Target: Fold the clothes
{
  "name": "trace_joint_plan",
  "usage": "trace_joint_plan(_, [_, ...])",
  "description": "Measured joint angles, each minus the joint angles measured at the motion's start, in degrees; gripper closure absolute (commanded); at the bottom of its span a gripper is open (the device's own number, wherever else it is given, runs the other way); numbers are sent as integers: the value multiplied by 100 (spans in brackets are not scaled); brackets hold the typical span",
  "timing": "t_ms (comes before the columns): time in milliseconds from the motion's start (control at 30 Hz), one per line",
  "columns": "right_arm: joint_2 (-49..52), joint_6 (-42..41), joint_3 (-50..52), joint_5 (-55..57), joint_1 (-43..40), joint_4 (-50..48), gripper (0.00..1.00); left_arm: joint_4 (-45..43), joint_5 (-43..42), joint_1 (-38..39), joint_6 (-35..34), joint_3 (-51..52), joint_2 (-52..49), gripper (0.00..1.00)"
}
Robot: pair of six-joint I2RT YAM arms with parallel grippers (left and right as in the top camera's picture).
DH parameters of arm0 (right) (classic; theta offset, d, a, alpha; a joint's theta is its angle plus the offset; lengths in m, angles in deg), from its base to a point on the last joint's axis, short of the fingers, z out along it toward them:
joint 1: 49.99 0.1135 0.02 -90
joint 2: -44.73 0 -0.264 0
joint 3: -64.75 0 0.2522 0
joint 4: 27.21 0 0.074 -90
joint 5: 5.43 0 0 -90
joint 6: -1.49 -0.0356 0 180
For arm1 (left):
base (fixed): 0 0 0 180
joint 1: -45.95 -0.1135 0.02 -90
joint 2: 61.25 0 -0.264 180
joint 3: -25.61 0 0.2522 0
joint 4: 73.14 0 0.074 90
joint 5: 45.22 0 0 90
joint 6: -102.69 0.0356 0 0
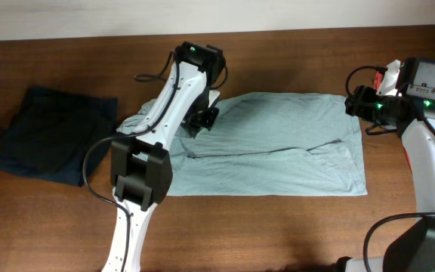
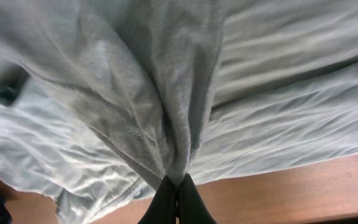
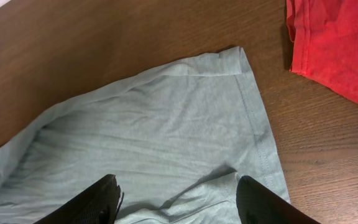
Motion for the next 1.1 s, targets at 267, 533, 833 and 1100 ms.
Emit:
trace_joint_plan(267, [0,-4,0,2,0,-2,34,-2,-79,-4,-96,96,0,48])
trace_joint_plan(533, [0,-7,0,2,0,-26,34,-313,907,-192,-162,103,2,42])
trace_joint_plan(833, [0,-7,0,2,0,-26,34,-1853,278,-1318,87,529,11,51])
trace_joint_plan(1100, [0,-4,0,2,0,-22,34,-2164,-374,-1532,476,955,11,58])
